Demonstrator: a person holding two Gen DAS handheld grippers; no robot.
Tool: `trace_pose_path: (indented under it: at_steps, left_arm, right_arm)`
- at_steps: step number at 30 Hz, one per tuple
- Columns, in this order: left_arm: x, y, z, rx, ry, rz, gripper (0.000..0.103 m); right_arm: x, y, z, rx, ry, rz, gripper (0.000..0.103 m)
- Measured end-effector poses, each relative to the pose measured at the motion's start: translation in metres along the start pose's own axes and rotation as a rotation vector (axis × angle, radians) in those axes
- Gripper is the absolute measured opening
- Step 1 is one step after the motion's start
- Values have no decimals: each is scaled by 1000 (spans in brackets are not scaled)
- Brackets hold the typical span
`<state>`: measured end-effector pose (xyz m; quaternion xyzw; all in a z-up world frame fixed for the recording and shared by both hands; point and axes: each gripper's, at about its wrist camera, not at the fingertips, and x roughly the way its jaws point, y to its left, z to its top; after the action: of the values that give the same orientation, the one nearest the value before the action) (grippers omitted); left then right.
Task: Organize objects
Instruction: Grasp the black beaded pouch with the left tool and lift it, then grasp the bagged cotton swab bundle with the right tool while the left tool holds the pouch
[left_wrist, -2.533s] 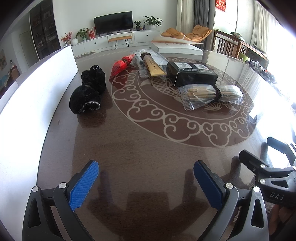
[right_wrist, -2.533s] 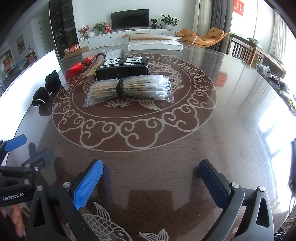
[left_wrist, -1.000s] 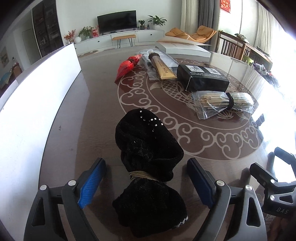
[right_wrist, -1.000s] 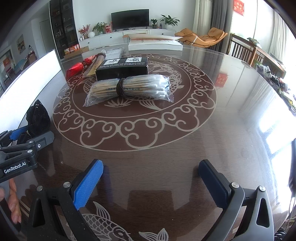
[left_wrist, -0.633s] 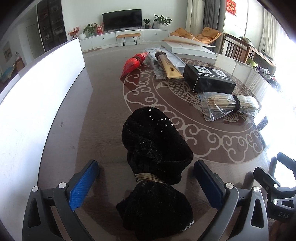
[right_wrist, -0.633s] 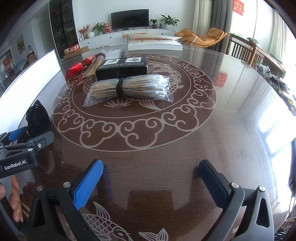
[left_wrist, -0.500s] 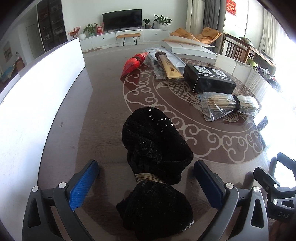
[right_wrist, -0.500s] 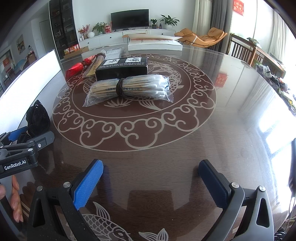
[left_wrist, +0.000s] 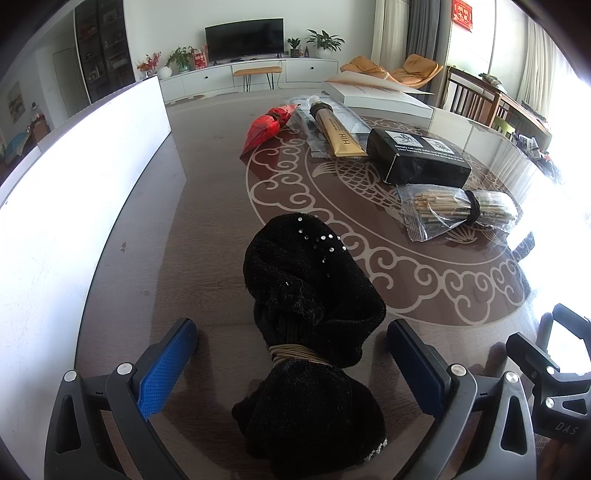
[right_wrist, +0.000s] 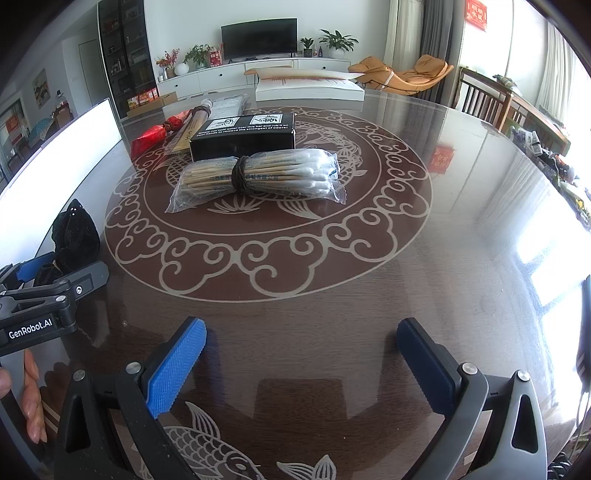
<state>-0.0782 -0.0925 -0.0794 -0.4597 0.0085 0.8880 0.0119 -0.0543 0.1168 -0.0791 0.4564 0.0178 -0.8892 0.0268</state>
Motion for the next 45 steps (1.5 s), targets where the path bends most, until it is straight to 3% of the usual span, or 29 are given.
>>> trace_pose_path:
  at_steps: [23, 26, 31, 36, 38, 40, 45]
  left_arm:
    - [0, 0, 0, -1, 0, -1, 103]
    - [0, 0, 0, -1, -1, -1, 103]
    - [0, 0, 0, -2, 0, 0, 103]
    - [0, 0, 0, -2, 0, 0, 103]
    - [-1, 0, 0, -1, -1, 1, 103]
    - [-2, 0, 0, -1, -1, 0, 103]
    - [-2, -1, -1, 1, 0, -4, 103]
  right_arm:
    - [0, 0, 1, -3, 2, 3, 103]
    - [-3, -13, 15, 10, -17, 142, 103]
    - [6, -26, 92, -67, -26, 173, 103]
    - [45, -24, 143, -84, 51, 210, 103]
    - [62, -21, 143, -85, 115, 257, 103]
    - [68, -14, 135, -108, 176, 328, 95]
    - [43, 6, 94, -218, 299, 506, 89]
